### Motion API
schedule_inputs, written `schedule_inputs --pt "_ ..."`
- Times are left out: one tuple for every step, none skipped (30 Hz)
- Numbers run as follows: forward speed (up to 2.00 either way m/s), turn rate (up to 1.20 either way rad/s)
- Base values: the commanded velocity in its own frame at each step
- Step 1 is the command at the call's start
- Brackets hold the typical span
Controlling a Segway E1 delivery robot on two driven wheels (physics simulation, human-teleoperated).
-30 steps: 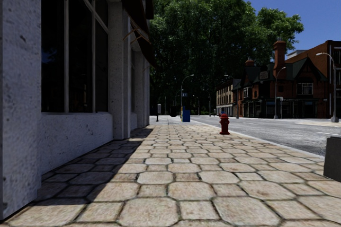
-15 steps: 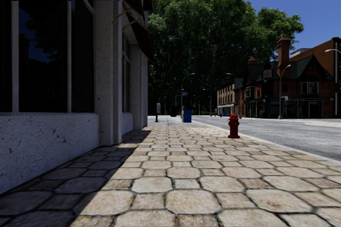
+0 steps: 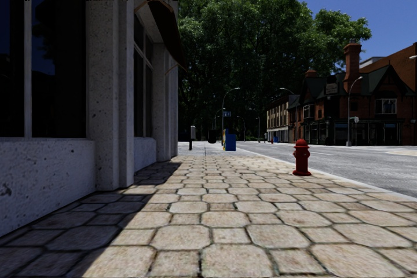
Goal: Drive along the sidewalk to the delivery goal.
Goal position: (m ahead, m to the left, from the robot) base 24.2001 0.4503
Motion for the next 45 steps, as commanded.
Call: schedule_inputs --pt "2.00 0.00" --pt "2.00 0.00" --pt "2.00 0.00" --pt "2.00 0.00" --pt "2.00 0.00" --pt "2.00 0.00" --pt "2.00 0.00" --pt "2.00 0.00" --pt "2.00 0.00" --pt "2.00 0.00" --pt "2.00 0.00" --pt "2.00 0.00" --pt "2.00 0.00" --pt "2.00 0.00" --pt "2.00 0.00" --pt "2.00 0.00" --pt "2.00 0.00" --pt "2.00 0.00" --pt "2.00 0.00" --pt "2.00 0.00" --pt "2.00 0.00" --pt "2.00 0.00" --pt "2.00 0.00" --pt "2.00 0.00" --pt "2.00 0.00" --pt "2.00 0.00" --pt "2.00 0.00" --pt "2.00 0.00" --pt "2.00 0.00" --pt "2.00 0.00" --pt "2.00 0.00" --pt "2.00 0.00" --pt "2.00 0.00" --pt "2.00 0.00" --pt "2.00 0.00" --pt "2.00 0.00" --pt "2.00 0.00" --pt "2.00 0.00" --pt "2.00 0.00" --pt "2.00 0.00" --pt "2.00 0.00" --pt "2.00 0.00" --pt "2.00 0.00" --pt "2.00 0.00" --pt "2.00 0.00"
